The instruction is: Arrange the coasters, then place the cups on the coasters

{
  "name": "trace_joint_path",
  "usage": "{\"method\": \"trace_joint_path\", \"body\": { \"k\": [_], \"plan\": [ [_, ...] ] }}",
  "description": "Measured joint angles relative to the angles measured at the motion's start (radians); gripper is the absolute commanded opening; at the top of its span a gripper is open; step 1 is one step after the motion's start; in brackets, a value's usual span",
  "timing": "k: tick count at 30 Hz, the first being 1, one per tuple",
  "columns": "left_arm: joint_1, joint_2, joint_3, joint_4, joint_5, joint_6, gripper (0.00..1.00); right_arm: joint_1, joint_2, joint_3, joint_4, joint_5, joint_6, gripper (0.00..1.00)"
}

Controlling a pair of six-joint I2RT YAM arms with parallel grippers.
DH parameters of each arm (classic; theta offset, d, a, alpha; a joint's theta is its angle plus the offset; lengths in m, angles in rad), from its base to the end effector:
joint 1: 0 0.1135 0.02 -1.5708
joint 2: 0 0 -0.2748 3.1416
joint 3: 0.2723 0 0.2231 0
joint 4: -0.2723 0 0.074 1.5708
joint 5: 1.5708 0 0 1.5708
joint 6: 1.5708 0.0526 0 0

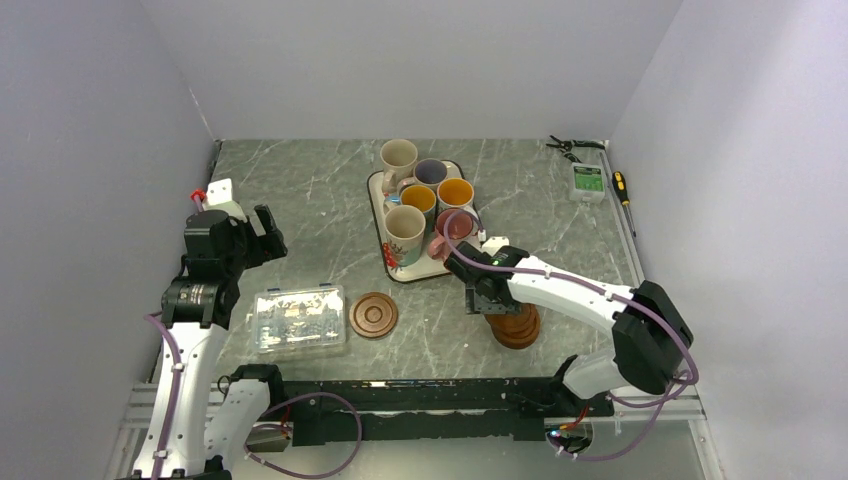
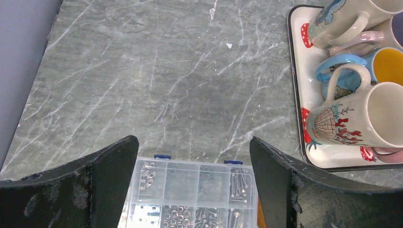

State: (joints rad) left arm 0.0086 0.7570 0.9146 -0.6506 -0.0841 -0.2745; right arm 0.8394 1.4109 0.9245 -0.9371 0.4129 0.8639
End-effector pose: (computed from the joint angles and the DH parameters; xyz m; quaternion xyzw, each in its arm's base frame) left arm 0.1344 0.0056 0.3354 -0.1423 0.8459 -0.0322 0.5130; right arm 0.1574 0.1438 0.2165 0.0270 0.9759 -0.0805 0.2013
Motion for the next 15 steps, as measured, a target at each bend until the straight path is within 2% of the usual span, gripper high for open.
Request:
{"method": "trace_joint_path", "body": {
  "k": [15],
  "plan": [
    [0.000, 0.000, 0.000, 0.000, 0.000, 0.000, 0.94, 0.002, 0.012, -0.004, 0.023, 0.004, 0.001, 0.39]
  ]
}}
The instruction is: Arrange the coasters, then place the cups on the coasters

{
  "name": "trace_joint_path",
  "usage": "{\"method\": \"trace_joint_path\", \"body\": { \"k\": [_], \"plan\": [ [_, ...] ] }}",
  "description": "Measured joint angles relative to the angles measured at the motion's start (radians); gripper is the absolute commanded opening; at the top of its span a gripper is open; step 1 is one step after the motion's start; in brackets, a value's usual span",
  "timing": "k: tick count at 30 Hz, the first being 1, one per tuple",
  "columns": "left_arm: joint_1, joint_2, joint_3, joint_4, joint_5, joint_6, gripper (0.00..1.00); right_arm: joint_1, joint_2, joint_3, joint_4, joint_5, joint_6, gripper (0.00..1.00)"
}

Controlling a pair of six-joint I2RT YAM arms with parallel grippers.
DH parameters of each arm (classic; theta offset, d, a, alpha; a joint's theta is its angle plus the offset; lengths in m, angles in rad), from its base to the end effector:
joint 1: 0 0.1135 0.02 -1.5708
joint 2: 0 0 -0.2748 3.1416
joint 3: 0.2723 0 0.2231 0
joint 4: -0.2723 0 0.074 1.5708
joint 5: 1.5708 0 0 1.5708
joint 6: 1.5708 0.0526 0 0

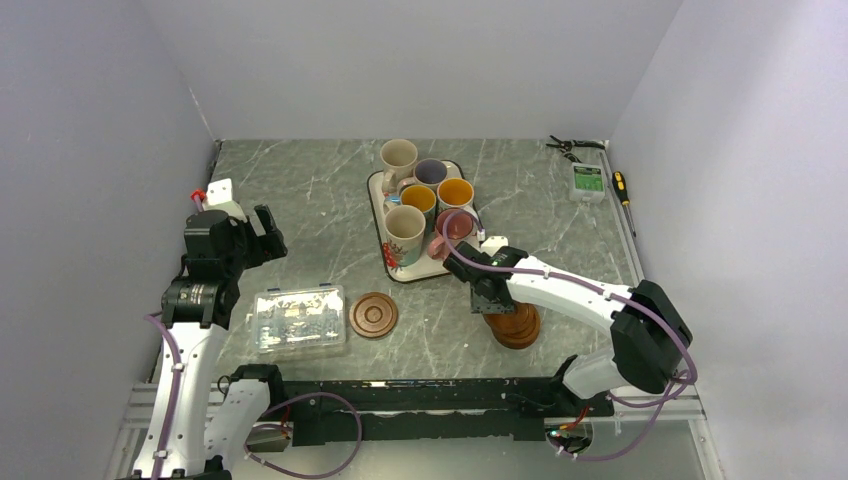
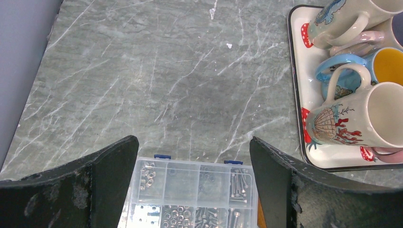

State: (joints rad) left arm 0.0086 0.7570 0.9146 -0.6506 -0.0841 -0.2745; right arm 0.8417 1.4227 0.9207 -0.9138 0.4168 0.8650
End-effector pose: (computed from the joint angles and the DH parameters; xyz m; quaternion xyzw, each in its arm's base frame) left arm 0.1344 0.0056 0.3354 -0.1423 0.8459 -0.0322 0.5130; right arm 0.1595 0.1466 0.2139 0.0274 0.9752 -0.0785 0.2052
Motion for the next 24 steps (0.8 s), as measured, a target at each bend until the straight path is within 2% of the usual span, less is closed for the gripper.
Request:
{"method": "trace_joint_path", "body": {
  "k": [4, 10, 17, 24],
  "plan": [
    [0.000, 0.000, 0.000, 0.000, 0.000, 0.000, 0.94, 0.006, 0.000, 0.000, 0.001, 0.007, 0.003, 0.28],
    [0.000, 0.000, 0.000, 0.000, -0.001, 0.000, 0.94, 0.023, -0.009, 0.000, -0.002, 0.016, 0.004, 0.01],
    [0.000, -0.001, 0.000, 0.000, -0.005, 0.000, 0.94, 0.067, -0.043, 0.003, -0.006, 0.021, 0.010, 0.00],
    [0.000, -0.001, 0.000, -0.001, -0.011, 0.000, 0.94, 0.198, -0.007, 0.093, 0.004, 0.029, 0.032, 0.00]
  ]
}}
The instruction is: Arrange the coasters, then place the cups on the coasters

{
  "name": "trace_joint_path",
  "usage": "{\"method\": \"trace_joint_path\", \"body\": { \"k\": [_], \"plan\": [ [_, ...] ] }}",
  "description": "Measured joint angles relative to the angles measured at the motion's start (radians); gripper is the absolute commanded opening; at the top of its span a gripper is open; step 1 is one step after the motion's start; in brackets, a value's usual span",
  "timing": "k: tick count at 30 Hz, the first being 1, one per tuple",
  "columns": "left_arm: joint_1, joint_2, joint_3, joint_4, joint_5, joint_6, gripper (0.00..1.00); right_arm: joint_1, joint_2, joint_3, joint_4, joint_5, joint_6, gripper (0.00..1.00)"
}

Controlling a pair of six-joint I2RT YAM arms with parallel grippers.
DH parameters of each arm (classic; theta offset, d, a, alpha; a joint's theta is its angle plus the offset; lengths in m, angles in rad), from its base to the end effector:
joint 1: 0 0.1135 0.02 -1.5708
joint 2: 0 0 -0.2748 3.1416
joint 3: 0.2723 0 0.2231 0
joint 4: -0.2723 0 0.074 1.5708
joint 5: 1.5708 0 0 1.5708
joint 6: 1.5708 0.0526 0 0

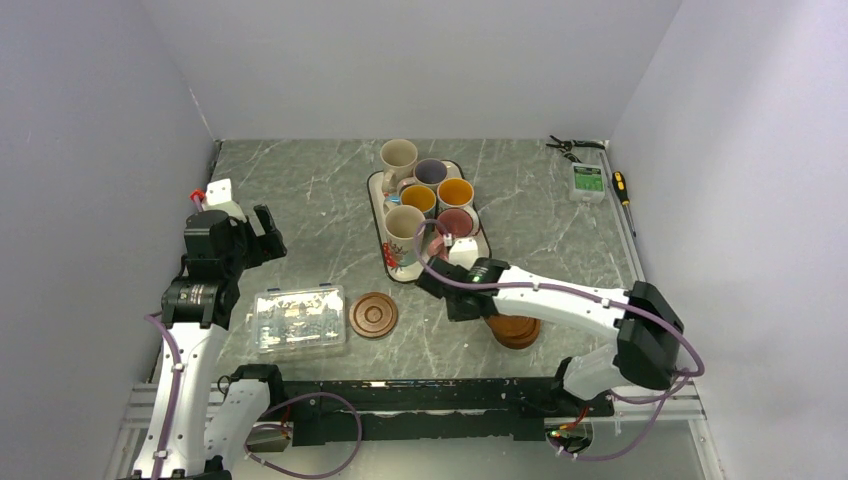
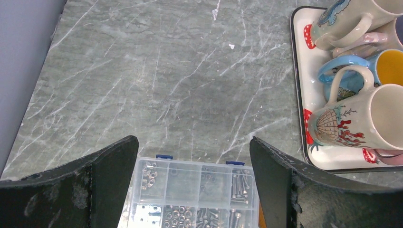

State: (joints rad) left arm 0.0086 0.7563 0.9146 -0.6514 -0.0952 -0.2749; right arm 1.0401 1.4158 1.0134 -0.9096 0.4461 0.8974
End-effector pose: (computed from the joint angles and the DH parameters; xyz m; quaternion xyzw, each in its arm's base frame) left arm 0.1341 0.0062 0.3354 -0.1453 0.8453 -0.0276 0.5135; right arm 0.1359 0.1868 0.2387 -0.0405 0.9666 -0.0205 0.2521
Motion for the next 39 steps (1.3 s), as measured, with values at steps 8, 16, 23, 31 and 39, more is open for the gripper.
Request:
{"method": "trace_joint_path", "body": {
  "k": [8, 16, 23, 31, 39],
  "plan": [
    [0.000, 0.000, 0.000, 0.000, 0.000, 0.000, 0.94, 0.052, 0.100, 0.056, -0.035, 0.056, 0.061, 0.60],
    [0.000, 0.000, 0.000, 0.000, 0.000, 0.000, 0.94, -0.043, -0.013, -0.012, -0.061, 0.089, 0.071, 0.71],
    [0.000, 0.000, 0.000, 0.000, 0.000, 0.000, 0.94, -0.126, -0.059, -0.119, -0.053, 0.063, 0.055, 0.71],
    [0.000, 0.002, 0.000, 0.000, 0.001, 0.000, 0.94, -0.126, -0.049, -0.130, 0.015, 0.010, 0.023, 0.69],
    [0.000, 0.010, 0.000, 0.000, 0.001, 0.000, 0.94, -0.119, -0.027, -0.131, 0.071, -0.018, -0.017, 0.67]
  ]
}}
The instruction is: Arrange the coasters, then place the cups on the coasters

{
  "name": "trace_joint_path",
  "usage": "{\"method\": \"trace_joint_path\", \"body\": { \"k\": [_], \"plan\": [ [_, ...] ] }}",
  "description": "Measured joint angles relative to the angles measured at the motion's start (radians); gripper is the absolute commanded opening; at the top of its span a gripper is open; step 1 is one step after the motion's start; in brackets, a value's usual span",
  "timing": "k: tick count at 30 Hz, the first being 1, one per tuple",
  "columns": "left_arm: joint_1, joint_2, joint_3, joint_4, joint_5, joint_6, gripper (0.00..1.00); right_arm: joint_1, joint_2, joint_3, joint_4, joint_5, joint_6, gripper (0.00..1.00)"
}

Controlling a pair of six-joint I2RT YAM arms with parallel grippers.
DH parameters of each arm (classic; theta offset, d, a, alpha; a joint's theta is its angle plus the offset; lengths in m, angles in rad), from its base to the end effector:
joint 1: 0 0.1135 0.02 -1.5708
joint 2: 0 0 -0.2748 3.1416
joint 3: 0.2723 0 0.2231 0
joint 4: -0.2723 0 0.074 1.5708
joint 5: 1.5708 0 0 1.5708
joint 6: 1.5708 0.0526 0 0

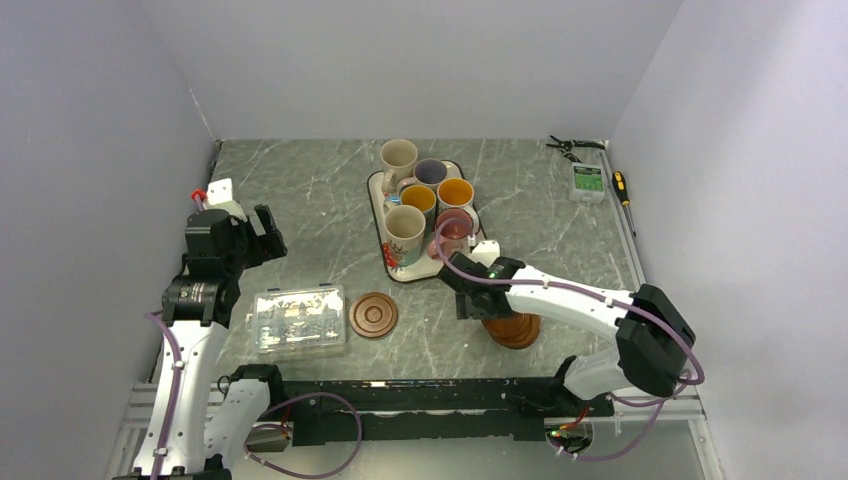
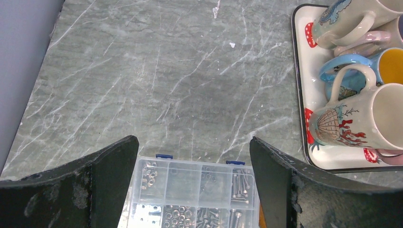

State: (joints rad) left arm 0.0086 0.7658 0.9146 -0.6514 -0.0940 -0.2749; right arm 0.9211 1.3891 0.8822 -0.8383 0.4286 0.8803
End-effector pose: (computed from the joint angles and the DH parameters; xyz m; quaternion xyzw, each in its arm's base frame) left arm 0.1362 0.0061 0.3343 -0.1451 0.8478 -0.0274 0.5094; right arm 0.1472 0.1576 0.2132 0.0041 0.9712 -0.0450 0.2339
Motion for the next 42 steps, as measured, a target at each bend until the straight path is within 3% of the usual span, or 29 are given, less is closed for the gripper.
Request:
{"method": "trace_joint_path", "body": {
  "k": [18, 27, 36, 42],
  "plan": [
    [0.000, 0.000, 0.000, 0.000, 0.000, 0.000, 0.94, 0.099, 0.144, 0.091, 0.134, -0.080, -0.054, 0.65],
    [0.000, 0.000, 0.000, 0.000, 0.000, 0.000, 0.94, 0.117, 0.146, 0.147, 0.135, -0.072, -0.061, 0.70],
    [0.000, 0.000, 0.000, 0.000, 0.000, 0.000, 0.94, 0.043, 0.050, 0.000, 0.159, -0.132, -0.015, 0.71],
    [0.000, 0.000, 0.000, 0.000, 0.000, 0.000, 0.94, 0.021, 0.046, -0.037, 0.240, -0.206, -0.003, 0.63]
  ]
}}
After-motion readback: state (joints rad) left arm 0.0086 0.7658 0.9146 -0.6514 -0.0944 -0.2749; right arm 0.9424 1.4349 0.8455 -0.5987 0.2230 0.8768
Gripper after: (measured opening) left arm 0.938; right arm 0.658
